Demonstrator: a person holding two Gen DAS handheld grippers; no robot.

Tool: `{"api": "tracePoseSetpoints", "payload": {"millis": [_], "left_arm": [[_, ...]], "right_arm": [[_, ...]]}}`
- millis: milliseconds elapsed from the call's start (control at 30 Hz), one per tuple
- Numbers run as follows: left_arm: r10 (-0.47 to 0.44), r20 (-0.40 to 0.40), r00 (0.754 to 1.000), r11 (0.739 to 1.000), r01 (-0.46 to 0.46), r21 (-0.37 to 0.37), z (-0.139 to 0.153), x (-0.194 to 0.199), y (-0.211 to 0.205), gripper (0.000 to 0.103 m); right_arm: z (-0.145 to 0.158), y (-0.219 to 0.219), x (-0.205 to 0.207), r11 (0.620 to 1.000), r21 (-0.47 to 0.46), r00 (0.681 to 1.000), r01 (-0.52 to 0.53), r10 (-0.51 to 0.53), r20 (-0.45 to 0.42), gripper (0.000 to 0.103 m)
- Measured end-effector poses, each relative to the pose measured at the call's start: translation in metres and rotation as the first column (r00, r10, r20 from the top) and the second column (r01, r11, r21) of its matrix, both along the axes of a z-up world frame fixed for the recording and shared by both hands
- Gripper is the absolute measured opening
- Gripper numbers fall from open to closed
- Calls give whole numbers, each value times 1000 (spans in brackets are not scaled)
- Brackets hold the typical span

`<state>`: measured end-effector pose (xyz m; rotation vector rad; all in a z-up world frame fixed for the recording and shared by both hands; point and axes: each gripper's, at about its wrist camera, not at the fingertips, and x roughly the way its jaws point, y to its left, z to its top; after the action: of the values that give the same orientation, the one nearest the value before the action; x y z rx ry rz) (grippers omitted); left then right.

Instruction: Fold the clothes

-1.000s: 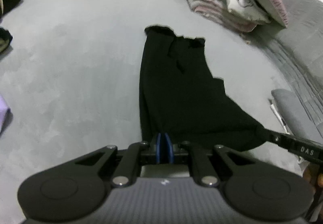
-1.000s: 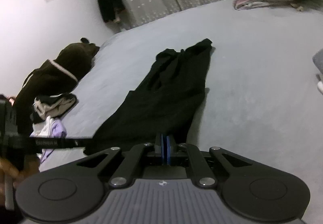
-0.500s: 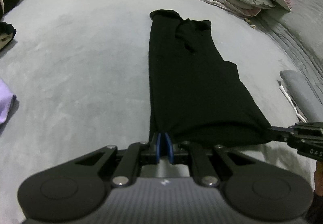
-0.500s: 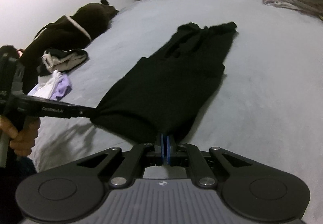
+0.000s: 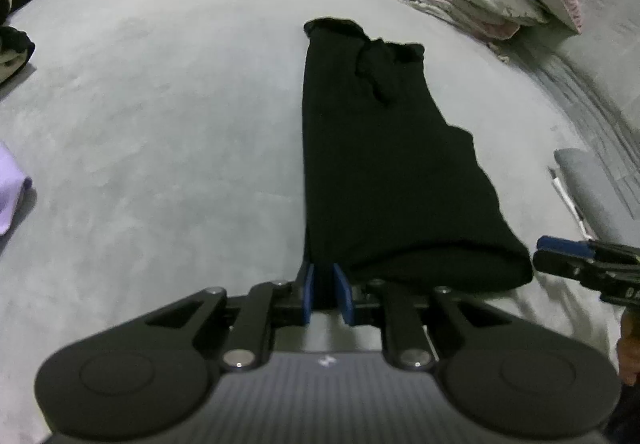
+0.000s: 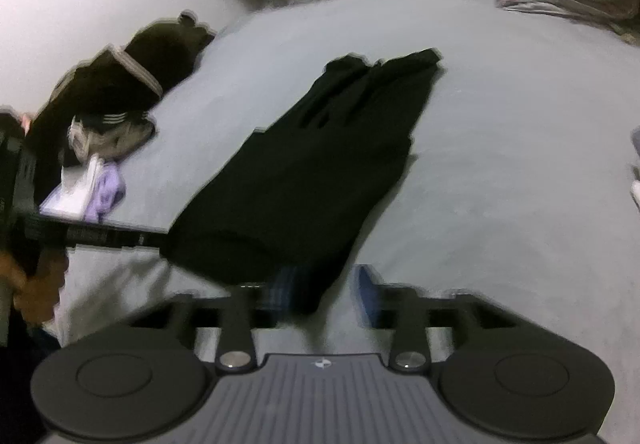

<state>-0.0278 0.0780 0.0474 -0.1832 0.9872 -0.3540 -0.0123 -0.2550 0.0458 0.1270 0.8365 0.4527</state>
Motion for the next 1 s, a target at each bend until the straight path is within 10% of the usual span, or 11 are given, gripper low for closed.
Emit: {"api": "tracePoseSetpoints", "payload": {"millis": [200, 300, 600, 1000], "left_arm": [[13, -1, 1000, 1000, -13, -5, -6, 4, 0, 14], [6, 9, 1000, 1000, -6, 14, -10, 5, -7, 14], [-16, 12, 1000, 1000, 16, -5, 5, -1, 0, 5], [-46, 8, 999, 998, 45, 50, -4, 0, -1, 5]], "right_arm": [[-4, -4, 8, 995, 80, 998, 59, -56, -41, 47], [-12, 11, 11, 998, 36, 998, 44, -42, -54, 8], [10, -6, 1, 992, 128, 1000, -8, 5, 24, 7], [-7, 9, 1, 994, -45, 994, -103, 102, -35, 7]]}}
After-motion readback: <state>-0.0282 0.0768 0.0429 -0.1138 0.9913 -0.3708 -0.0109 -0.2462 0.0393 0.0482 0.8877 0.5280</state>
